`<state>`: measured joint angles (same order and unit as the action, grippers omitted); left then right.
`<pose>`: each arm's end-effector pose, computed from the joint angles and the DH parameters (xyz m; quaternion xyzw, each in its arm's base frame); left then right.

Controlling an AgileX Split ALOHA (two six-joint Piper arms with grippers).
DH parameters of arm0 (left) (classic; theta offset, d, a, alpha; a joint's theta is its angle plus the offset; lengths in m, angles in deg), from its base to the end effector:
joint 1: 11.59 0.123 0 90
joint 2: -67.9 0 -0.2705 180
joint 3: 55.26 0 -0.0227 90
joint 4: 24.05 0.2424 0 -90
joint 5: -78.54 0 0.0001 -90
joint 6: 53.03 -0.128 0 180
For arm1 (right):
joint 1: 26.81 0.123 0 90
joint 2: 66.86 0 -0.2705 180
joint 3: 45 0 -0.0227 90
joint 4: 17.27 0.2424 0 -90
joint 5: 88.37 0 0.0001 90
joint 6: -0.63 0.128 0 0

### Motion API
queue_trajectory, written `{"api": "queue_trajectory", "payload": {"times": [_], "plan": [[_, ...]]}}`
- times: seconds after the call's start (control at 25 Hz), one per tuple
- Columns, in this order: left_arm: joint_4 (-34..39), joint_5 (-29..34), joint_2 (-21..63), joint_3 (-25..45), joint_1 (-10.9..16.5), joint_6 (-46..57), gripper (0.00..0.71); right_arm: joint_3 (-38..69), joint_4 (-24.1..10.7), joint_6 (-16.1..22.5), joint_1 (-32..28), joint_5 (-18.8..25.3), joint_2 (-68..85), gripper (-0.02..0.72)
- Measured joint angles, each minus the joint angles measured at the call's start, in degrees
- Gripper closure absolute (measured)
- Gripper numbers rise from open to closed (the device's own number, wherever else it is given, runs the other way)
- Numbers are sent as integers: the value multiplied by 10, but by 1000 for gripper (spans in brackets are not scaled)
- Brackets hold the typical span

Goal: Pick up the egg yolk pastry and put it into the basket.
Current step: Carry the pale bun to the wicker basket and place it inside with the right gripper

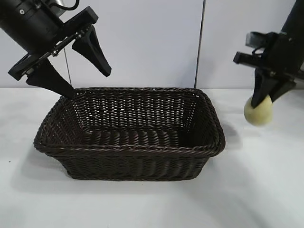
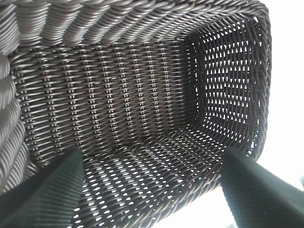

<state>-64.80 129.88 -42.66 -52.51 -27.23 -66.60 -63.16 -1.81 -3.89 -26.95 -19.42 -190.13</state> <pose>0.3387 -0.1626 0.2000 0.0608 0.9442 -0.3007 0.1198 0.4027 0.0309 0.1847 0.0039 0.9905 0.1257 0.0565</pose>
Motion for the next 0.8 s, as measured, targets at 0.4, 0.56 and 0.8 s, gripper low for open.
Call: {"api": "queue_trajectory", "payload": {"times": [0.4, 0.56, 0.8], "plan": [[0, 1, 0, 0, 0, 0, 136, -34, 54, 0, 0, 9, 50, 619], [0, 1, 0, 0, 0, 0, 136, -34, 78, -4, 9, 10, 50, 619], [0, 1, 0, 0, 0, 0, 136, -34, 83, -18, 82, 10, 50, 619]]}}
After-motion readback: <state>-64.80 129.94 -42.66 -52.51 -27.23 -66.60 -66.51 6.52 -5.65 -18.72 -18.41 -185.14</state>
